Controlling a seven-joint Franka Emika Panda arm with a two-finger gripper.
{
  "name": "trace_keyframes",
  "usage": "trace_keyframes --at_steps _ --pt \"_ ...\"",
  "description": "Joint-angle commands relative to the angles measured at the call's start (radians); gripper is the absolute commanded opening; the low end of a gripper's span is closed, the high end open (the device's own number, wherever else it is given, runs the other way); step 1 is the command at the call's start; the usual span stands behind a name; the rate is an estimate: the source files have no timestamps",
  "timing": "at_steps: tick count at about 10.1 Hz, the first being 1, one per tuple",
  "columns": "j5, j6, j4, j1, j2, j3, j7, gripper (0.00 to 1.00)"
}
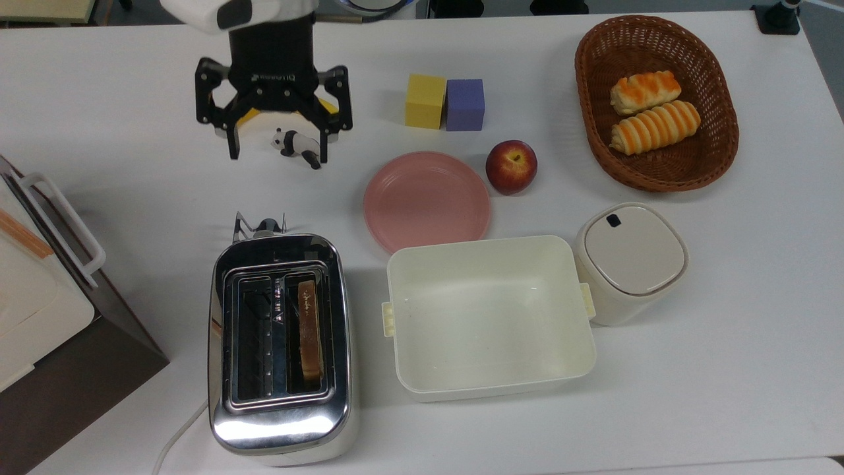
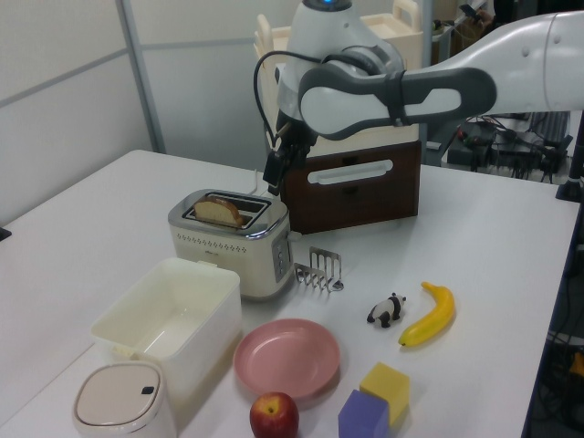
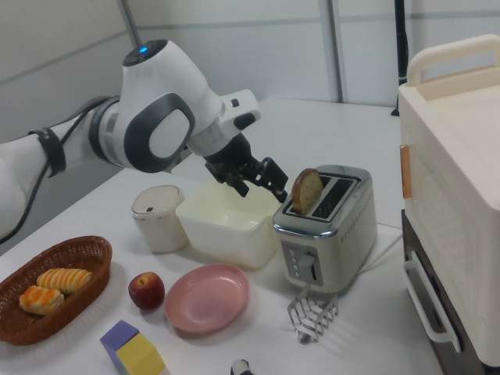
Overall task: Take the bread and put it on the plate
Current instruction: 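Lower the open gripper over the bread slice in the toaster slot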
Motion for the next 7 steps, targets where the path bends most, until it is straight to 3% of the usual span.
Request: trace_keyframes --at_steps 1,3,7 --pt "-0.013 0.005 0.108 -0.010 0.081 0.033 -0.007 1.00" --pt "-0.016 0.016 0.143 -0.017 0.127 0.046 0.083 1.00" --pt "-0.085 0.141 0.179 -0.017 0.214 0.063 0.099 1.00"
